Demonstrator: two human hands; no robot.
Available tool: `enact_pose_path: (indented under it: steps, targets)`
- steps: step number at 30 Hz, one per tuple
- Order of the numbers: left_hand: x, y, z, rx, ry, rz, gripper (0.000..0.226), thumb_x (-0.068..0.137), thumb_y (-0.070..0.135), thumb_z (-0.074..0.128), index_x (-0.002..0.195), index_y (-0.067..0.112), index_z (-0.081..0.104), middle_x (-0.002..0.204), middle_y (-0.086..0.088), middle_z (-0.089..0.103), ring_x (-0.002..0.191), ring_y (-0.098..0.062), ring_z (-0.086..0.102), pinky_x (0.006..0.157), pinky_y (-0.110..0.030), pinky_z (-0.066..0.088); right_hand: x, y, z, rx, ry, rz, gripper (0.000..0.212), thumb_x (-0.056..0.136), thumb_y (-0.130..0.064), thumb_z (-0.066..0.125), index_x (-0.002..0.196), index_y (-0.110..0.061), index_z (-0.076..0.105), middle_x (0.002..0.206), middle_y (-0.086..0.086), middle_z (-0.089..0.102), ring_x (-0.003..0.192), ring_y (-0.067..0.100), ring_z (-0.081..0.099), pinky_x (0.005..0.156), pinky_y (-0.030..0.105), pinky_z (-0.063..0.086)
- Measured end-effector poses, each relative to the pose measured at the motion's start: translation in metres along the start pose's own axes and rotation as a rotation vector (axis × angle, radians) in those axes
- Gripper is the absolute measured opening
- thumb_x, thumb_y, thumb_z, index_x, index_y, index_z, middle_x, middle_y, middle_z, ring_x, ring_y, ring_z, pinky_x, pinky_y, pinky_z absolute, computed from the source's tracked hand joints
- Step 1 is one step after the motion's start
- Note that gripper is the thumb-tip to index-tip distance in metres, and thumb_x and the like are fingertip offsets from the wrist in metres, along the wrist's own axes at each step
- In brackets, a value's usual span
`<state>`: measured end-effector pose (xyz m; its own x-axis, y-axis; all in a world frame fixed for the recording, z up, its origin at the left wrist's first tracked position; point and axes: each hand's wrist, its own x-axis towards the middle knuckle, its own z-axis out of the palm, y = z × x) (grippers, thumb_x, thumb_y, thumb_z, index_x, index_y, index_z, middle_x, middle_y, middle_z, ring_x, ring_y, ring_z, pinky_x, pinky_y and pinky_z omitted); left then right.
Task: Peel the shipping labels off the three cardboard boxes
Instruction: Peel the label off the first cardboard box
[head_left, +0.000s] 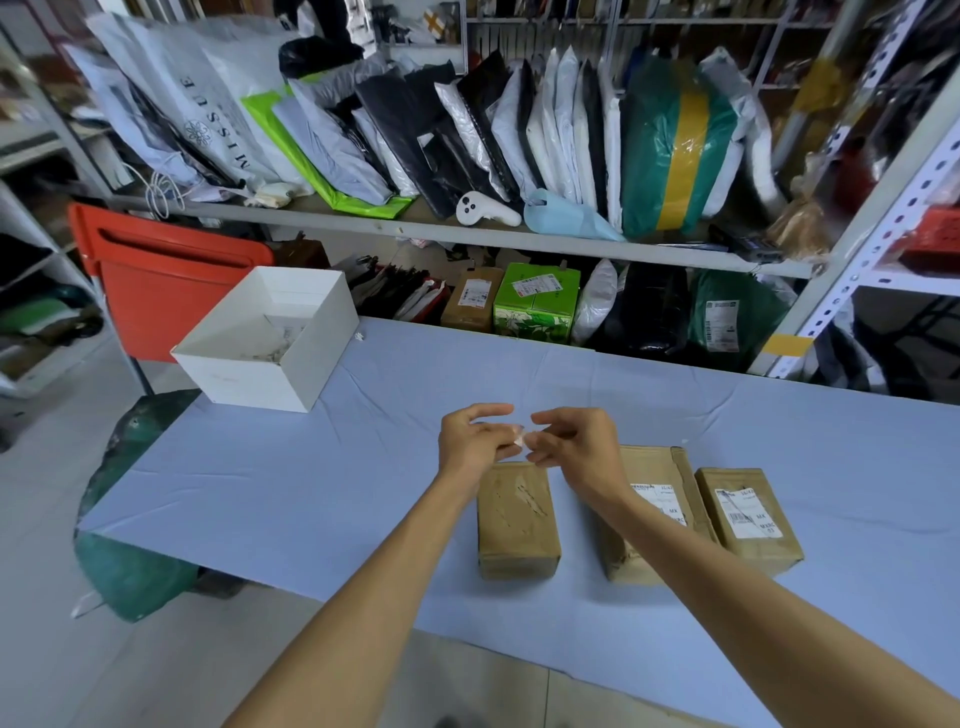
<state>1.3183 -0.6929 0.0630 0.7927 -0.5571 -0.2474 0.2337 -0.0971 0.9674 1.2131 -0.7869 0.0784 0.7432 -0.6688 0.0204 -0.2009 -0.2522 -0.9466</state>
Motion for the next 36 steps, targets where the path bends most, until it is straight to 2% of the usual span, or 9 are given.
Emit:
enact_pose_path:
  steps: [4,9,14,17,23,27,32,34,36]
  targets:
    - [-0.004,-0.006,0.007,-0.002,-0.031,0.009,0.022,0.080,-0.003,0.070,0.098,0.009,0.070,0.085,-0.013,0.074,0.073,-0.021,0.074,0.065,-0.023,0.058,0.007,-0.004,0.000,-0.046,0.000,0.029,0.018,0.087,-0.004,0.067,0.102,0.007,0.067,0.072,0.016,0.069,0.059,0.024,0.069,0.056,0.033,0.060]
    - [-0.004,-0.005,0.007,-0.008,-0.032,0.077,0.020,0.084,0.005,0.070,0.101,0.015,0.069,0.093,-0.004,0.074,0.080,-0.012,0.073,0.069,-0.018,0.056,0.017,-0.011,-0.003,-0.093,-0.002,0.074,0.018,0.080,-0.019,0.077,0.082,-0.002,0.070,0.063,0.008,0.066,0.055,0.022,0.068,0.051,0.033,0.059]
    - [-0.009,-0.005,0.010,0.116,-0.028,0.169,0.024,0.082,0.003,0.071,0.098,0.021,0.069,0.095,0.004,0.072,0.085,-0.004,0.070,0.067,-0.013,0.053,0.016,-0.006,-0.002,-0.011,0.076,0.076,0.014,0.081,-0.012,0.075,0.077,0.002,0.073,0.055,0.007,0.067,0.048,0.015,0.066,0.047,0.021,0.054]
    - [-0.010,-0.007,0.012,0.234,0.002,0.195,0.015,0.081,0.014,0.072,0.087,0.028,0.073,0.093,0.012,0.071,0.083,0.006,0.065,0.063,-0.006,0.049,0.013,-0.001,-0.002,-0.035,0.100,0.082,0.012,0.083,-0.010,0.072,0.074,-0.002,0.073,0.055,0.006,0.067,0.049,0.016,0.067,0.049,0.023,0.055]
    - [-0.011,-0.008,0.003,0.183,-0.131,0.122,0.014,0.076,0.013,0.075,0.089,0.018,0.078,0.088,0.003,0.076,0.087,-0.011,0.071,0.082,-0.032,0.059,0.008,0.007,-0.001,-0.088,0.119,0.064,0.022,0.084,-0.001,0.065,0.064,-0.010,0.070,0.052,0.008,0.065,0.047,0.018,0.065,0.050,0.032,0.058]
    - [-0.012,-0.006,0.006,0.185,-0.148,0.159,0.013,0.075,0.011,0.078,0.088,0.014,0.077,0.087,0.001,0.076,0.085,-0.012,0.072,0.081,-0.030,0.059,0.005,0.008,-0.001,-0.072,0.149,0.049,0.015,0.084,-0.003,0.068,0.071,-0.006,0.074,0.056,0.009,0.068,0.050,0.017,0.066,0.052,0.027,0.057]
    - [-0.011,-0.009,0.010,0.283,0.023,0.219,0.011,0.073,0.022,0.083,0.080,0.017,0.077,0.075,0.007,0.074,0.071,-0.002,0.070,0.063,-0.011,0.053,0.004,0.010,-0.001,-0.026,0.058,0.029,0.017,0.089,0.005,0.058,0.097,0.004,0.073,0.078,0.015,0.072,0.071,0.019,0.071,0.064,0.019,0.058]
    - [-0.011,-0.011,0.008,0.290,0.033,0.211,0.013,0.072,0.024,0.083,0.081,0.017,0.077,0.076,0.008,0.074,0.071,-0.003,0.069,0.062,-0.011,0.053,0.003,0.013,-0.001,-0.006,0.051,0.044,0.017,0.087,0.005,0.061,0.101,0.004,0.070,0.079,0.014,0.072,0.071,0.019,0.071,0.067,0.024,0.059]
    - [-0.011,-0.013,0.007,0.306,0.037,0.208,0.014,0.073,0.024,0.083,0.082,0.017,0.077,0.076,0.008,0.074,0.072,-0.004,0.069,0.061,-0.011,0.052,0.000,0.014,-0.002,0.024,0.058,0.062,0.010,0.083,-0.001,0.068,0.093,0.000,0.072,0.074,0.010,0.072,0.066,0.018,0.071,0.069,0.033,0.061]
